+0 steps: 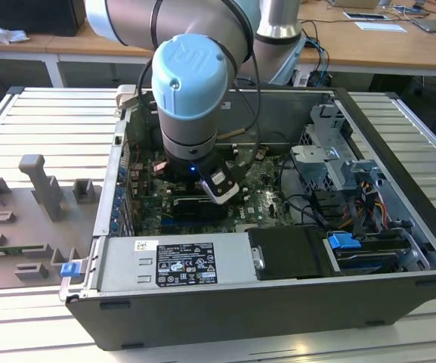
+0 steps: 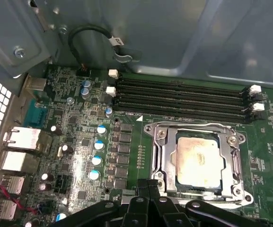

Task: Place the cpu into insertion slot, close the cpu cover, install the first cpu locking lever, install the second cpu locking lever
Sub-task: 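Install the second cpu locking lever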

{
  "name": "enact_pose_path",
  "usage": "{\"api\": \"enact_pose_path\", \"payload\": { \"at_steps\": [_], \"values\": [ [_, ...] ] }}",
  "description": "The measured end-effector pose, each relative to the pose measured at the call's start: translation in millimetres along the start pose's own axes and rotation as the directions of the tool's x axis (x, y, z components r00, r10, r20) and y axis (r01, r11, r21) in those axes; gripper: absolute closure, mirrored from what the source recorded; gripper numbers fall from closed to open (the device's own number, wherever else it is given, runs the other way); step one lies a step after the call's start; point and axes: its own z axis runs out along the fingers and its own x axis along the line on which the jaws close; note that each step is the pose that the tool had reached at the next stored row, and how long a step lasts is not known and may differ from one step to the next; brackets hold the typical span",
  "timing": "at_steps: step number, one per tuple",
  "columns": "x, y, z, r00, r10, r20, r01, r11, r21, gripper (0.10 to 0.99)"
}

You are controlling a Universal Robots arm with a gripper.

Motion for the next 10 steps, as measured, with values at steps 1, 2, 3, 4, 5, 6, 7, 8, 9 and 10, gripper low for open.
{"api": "enact_pose_path", "payload": {
  "at_steps": [1,2,3,4,5,6,7,8,9,10],
  "values": [
    [0.1,-0.3,0.6,1.0000,0.000,-0.0001,0.000,1.0000,-0.002,0.980],
    [0.1,-0.3,0.6,1.0000,0.000,0.0000,0.000,1.0000,-0.002,0.980],
    [0.2,-0.3,0.7,1.0000,0.000,0.0000,0.000,1.0000,-0.002,0.980],
    [0.2,-0.3,0.8,1.0000,0.000,0.0001,0.000,1.0000,-0.002,0.980],
    [0.2,-0.2,0.7,1.0000,0.000,0.0003,0.000,1.0000,-0.003,0.980],
    [0.1,0.2,-0.1,1.0000,0.000,0.0006,0.000,1.0000,-0.003,0.980],
    [0.0,0.6,-1.1,1.0000,0.000,0.0008,0.000,1.0000,-0.003,0.980],
    [0.0,1.6,-3.7,1.0000,0.000,0.0006,0.000,1.0000,-0.003,0.980],
    [-0.1,2.3,-5.7,1.0000,0.000,0.0004,0.000,1.0000,-0.003,0.980],
    [-0.2,2.9,-7.2,1.0000,0.000,0.0004,0.000,1.0000,-0.003,0.980]
  ]
}}
